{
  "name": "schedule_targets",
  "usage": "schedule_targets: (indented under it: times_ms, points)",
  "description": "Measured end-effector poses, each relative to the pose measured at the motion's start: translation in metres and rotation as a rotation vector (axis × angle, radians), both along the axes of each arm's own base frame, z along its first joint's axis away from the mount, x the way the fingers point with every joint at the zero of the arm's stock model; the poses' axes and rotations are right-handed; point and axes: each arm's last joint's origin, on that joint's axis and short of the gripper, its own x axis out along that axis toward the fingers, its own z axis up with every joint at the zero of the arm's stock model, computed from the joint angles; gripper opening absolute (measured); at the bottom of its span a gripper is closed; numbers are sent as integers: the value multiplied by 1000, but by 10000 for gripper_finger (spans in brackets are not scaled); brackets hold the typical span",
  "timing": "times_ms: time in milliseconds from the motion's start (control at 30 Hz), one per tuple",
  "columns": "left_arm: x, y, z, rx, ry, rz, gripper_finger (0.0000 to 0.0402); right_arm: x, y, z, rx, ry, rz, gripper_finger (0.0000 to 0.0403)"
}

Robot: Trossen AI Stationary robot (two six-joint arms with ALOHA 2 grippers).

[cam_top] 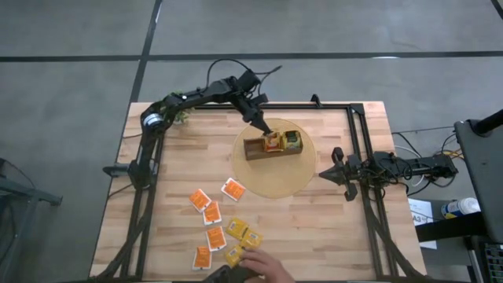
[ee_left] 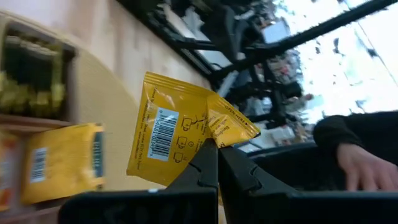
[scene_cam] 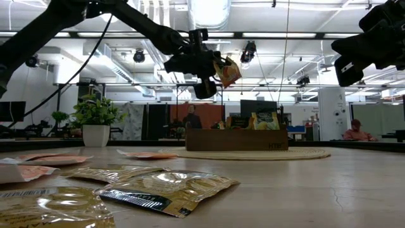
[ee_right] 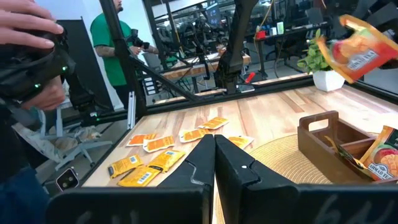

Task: Pick & Place Tea
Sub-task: Put the orange tea bag into the middle section of the wooden organizer

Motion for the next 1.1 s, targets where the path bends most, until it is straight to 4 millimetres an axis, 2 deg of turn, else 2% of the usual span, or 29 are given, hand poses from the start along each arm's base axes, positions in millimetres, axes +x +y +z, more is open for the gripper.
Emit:
schedule_targets:
  times_ms: [267,600,1100]
  points:
    - [1,12,-18,7,68,65,0,0,0,0,0,0,0,8]
    - [9,12,-40,-125,67,-12,0,0,0,0,0,0,0,8]
    - [18,18,-68,-144,113,13,0,0,0,0,0,0,0,8]
